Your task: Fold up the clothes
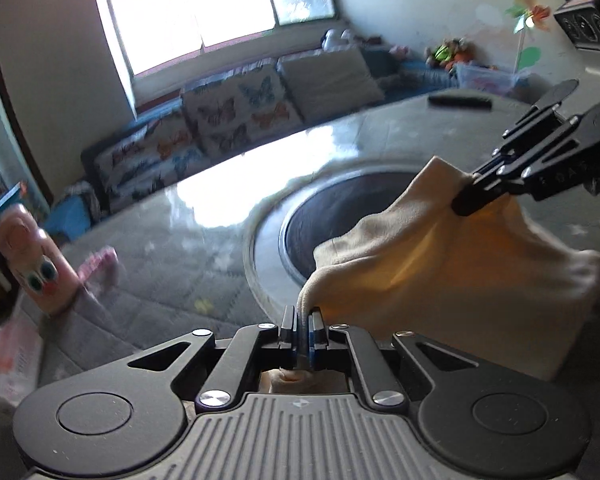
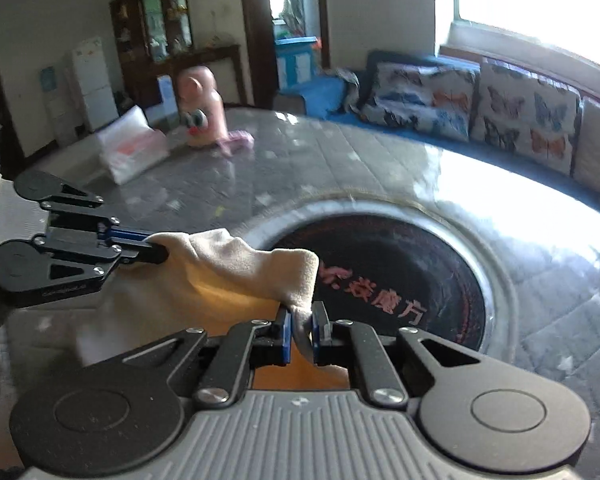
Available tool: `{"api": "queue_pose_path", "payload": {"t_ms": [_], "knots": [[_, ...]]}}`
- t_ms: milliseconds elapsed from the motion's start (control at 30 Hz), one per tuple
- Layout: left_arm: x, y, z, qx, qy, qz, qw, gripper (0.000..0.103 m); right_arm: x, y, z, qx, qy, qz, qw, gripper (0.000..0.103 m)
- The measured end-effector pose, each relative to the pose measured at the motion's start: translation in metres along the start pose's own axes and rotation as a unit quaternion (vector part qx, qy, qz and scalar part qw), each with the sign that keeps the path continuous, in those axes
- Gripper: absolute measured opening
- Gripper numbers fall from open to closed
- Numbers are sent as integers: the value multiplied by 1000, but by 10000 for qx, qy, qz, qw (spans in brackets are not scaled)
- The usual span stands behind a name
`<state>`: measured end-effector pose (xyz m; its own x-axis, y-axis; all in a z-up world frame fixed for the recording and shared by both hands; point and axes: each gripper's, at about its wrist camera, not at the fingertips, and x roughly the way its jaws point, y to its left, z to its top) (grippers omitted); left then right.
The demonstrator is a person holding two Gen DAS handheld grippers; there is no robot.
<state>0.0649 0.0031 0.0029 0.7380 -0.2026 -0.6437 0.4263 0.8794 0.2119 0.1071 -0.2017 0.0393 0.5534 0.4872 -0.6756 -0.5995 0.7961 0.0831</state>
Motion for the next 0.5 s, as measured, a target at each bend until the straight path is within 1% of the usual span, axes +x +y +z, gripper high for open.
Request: {"api": "queue_pose_path", "payload": {"t_ms": [33,67,100,200,300,367,500], "knots": [[6,0,-2,-19,62,8,10000,9,11,-4,-3,119,52,-20,9999,12],[10,1,-3,-36,105,32,9999,9,22,-7,-6,242,104,-40,9996,15],[13,2,-5,-58,137,60,9999,11,28,-10,-9,332,145,-60,9993,16],[15,5,-5,-128,153,151,9997,20,40,-17,-17,567,218,-123,9981,19],[14,12,-4,-213,154,265,9993,23,33,-24,-19,709,102,-232,9972,25],[13,16,-1,-330,174,347,9987,26,23,-31,-19,792,-53,-381,9961,25],[3,18,4,-509,71,423,9978,26,5,-32,-20,837,-146,-304,9959,25]]}}
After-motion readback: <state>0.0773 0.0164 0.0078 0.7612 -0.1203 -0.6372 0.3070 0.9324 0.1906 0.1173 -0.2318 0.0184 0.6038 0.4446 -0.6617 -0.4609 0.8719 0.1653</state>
